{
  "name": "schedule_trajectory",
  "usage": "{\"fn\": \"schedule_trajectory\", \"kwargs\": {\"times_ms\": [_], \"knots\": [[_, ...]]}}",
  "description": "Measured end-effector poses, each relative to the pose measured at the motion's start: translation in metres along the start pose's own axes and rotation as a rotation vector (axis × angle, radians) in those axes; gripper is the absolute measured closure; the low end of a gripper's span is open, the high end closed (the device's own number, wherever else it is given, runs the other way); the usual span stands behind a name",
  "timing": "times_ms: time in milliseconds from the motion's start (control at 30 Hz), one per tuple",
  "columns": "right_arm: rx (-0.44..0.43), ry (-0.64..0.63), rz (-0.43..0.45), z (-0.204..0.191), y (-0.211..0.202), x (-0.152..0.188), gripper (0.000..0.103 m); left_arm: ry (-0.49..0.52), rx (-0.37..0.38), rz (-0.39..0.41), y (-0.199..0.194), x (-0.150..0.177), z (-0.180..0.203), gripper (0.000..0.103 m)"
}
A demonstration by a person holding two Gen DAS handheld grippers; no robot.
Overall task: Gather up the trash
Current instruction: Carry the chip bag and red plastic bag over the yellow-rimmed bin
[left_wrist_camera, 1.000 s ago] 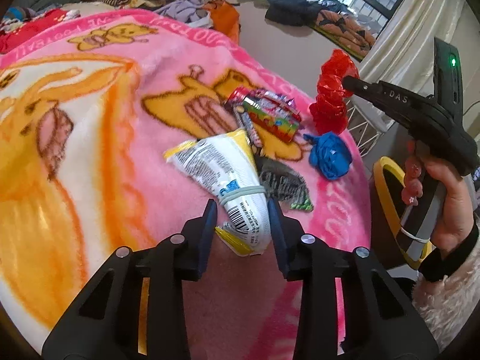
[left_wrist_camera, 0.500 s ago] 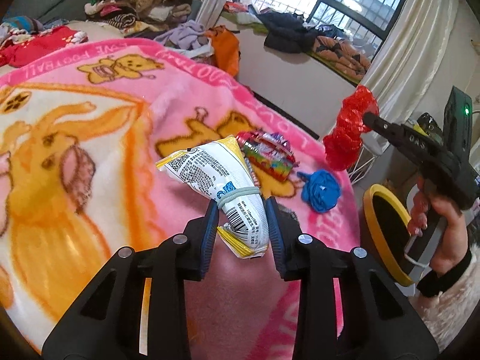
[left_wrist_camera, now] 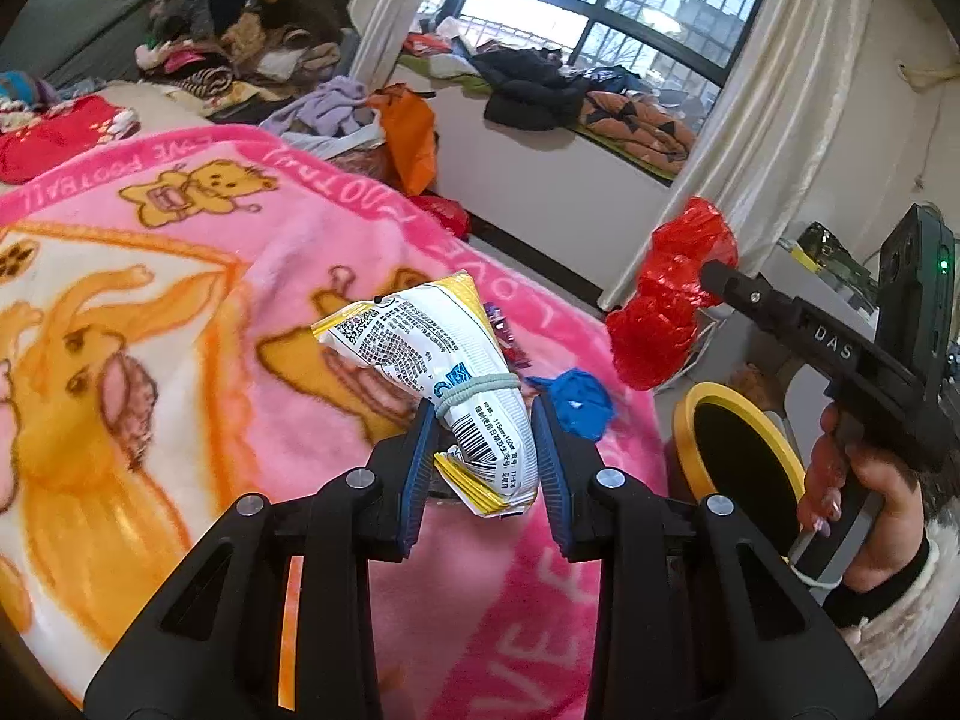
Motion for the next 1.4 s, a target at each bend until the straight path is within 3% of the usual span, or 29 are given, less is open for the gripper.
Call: {"fn": "schedule_trajectory", "kwargs": {"times_ms": [600,1400], "knots": [[-0.023,0.009,0.002,-0.007,-0.031,0.015,0.098,0.067,0.036,0.012,-0.002,-0.005,0.037,0.077],[0.101,0.161,0.013,0.069,-0.07,0.036,0.098,0.162,0.107,-0.018,0.013,0.004,0.093,0.077]]}}
Point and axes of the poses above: each gripper's, at about its wrist camera, not at the fingertips, and y roughly the way its jaws point, z to its right, x to its underside, the point moved 8 cm from there along y, roughly the way its jaws point, and after that the axes turned 8 degrees about x, right-handed, at the moved point
